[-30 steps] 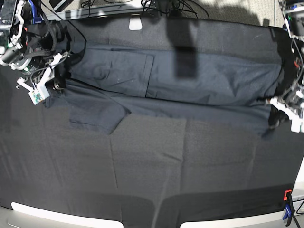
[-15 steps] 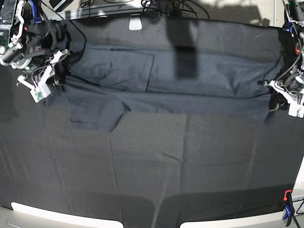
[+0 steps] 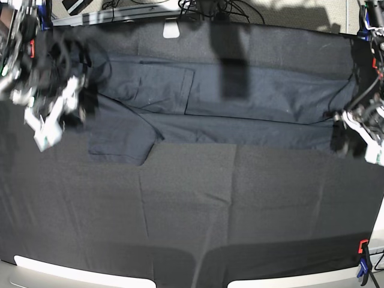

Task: Layout the t-shirt on the table in an organized manner, then fold the t-shirt properly
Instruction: 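Lower the folded hem and open both grippers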

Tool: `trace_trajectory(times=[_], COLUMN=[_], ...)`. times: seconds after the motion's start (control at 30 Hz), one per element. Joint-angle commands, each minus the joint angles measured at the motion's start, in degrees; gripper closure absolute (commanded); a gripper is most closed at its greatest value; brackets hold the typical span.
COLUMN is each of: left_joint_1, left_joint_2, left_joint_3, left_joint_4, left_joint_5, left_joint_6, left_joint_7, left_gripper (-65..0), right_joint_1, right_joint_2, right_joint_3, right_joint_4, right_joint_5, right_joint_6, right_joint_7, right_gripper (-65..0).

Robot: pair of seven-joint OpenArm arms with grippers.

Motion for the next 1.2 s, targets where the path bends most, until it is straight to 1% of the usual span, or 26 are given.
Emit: trace_trajectory(times=[0.0, 0.07, 0.17, 0.23, 0.3, 0.37, 0.43, 0.53, 0.63, 0.8, 0.9, 1.0, 1.1, 1.17], left_joint_1=[-0.8, -0.8, -0.9, -0.9, -0.9, -1.1, -1.2, -1.2, -1.2, -1.2, -1.2, -1.2, -1.2, -1.2], left_joint_2=[-0.9, -0.2, 1.7, 3.0, 4.2, 5.1, 5.6, 5.6, 5.6, 5.6, 5.6, 5.6, 5.6, 5.6], left_joint_3=[-0.4, -0.4, -0.4, -0.4, -0.4, -0.4, -0.4, -0.4, -0.4, -0.4, -0.4, -0.4, -0.4, -0.4], left_joint_4=[1.7, 2.2, 2.1, 2.1, 2.1, 2.1, 2.2, 2.2, 2.2, 2.1, 2.1, 2.1, 2.1, 2.1], left_joint_5=[-0.5, -0.5, -0.5, -0.5, -0.5, -0.5, -0.4, -0.2, 0.5, 0.6, 0.6, 0.6, 0.6, 0.6], left_joint_6=[0.3, 0.2, 0.2, 0.2, 0.2, 0.2, 0.2, 0.2, 0.2, 0.2, 0.2, 0.2, 0.2, 0.2], left_joint_7=[-1.3, -1.8, -2.2, -3.2, -4.1, -4.6, -4.5, -4.5, -4.6, -4.6, -4.5, -4.5, -4.5, -4.5], left_gripper=[-31.1, -30.9, -30.9, -30.9, -30.9, -30.9, -30.9, -30.9, -30.9, -30.9, -30.9, -30.9, -30.9, -30.9], right_joint_1=[2.4, 6.1, 12.0, 16.5, 21.2, 25.5, 29.2, 34.0, 37.8, 40.5, 40.5, 40.5, 40.5, 40.5], right_joint_2=[0.6, -0.5, -1.9, -1.9, -1.7, -1.7, -1.7, -1.7, -1.9, -2.4, -3.0, -2.8, -2.5, -2.1], right_joint_3=[0.6, 0.5, 0.5, 0.0, -0.9, -2.7, -5.0, -8.9, -13.0, -17.5, -17.8, -17.8, -17.8, -17.8], right_joint_4=[0.9, -0.3, -5.8, -10.6, -15.8, -21.7, -28.0, -36.2, -42.6, -48.2, -49.6, -49.9, -49.9, -49.9], right_joint_5=[1.2, -0.2, -1.0, -1.0, -1.5, -3.9, -4.3, -5.1, -8.2, -9.8, -10.3, -11.1, -14.3, -14.3], right_joint_6=[-1.6, -2.8, -3.5, -3.5, -3.5, -3.5, -3.5, -3.5, -3.4, -3.6, -4.3, -4.3, -4.3, -4.2], right_joint_7=[1.0, 1.0, 0.9, -0.1, -2.3, -4.7, -6.4, -7.7, -8.4, -8.5, -10.0, -11.5, -9.7, -7.7], right_gripper=[-32.4, -32.4, -32.4, -32.4, -32.4, -32.4, -32.4, -32.4, -32.4, -32.4, -32.4, -32.4, -32.4, -32.4])
